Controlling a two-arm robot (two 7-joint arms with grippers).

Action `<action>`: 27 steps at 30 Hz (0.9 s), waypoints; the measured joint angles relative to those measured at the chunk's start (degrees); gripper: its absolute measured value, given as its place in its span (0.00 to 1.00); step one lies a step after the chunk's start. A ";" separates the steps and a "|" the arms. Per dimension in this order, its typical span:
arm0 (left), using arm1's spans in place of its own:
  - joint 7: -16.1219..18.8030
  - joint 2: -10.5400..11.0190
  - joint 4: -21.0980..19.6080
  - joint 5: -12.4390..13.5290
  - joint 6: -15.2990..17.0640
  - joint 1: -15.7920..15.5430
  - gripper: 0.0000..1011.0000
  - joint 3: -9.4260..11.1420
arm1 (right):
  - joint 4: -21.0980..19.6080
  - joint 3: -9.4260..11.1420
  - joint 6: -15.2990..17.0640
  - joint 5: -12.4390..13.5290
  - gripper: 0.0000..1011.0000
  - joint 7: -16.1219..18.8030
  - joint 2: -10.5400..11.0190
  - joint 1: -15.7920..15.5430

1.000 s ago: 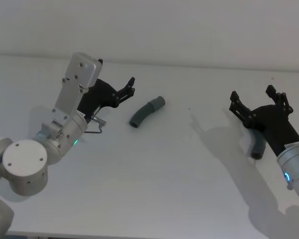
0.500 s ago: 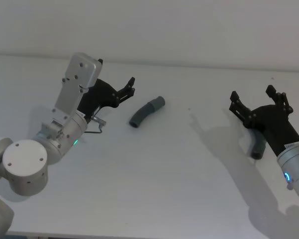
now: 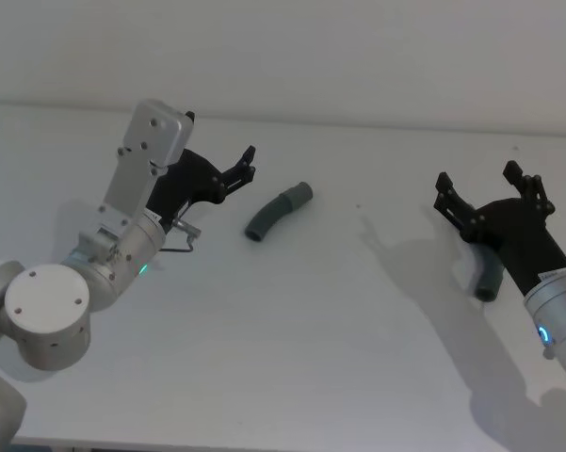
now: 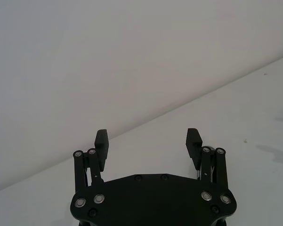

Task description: Use both hands to pick up one end of the pipe from the table, align the ends, and insert them.

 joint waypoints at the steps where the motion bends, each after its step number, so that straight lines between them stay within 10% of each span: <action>1: 0.00 -0.01 0.00 0.00 0.00 0.00 0.99 0.00 | 0.00 0.00 0.00 0.00 0.99 0.00 0.00 0.00; 17: 0.00 -0.01 0.00 0.00 0.00 0.00 0.99 0.00 | 0.15 0.28 0.91 0.11 0.99 0.40 0.19 0.12; 27: 0.00 0.00 0.00 0.00 0.00 0.00 0.99 0.00 | 0.45 1.50 6.85 1.55 0.99 1.94 1.86 0.51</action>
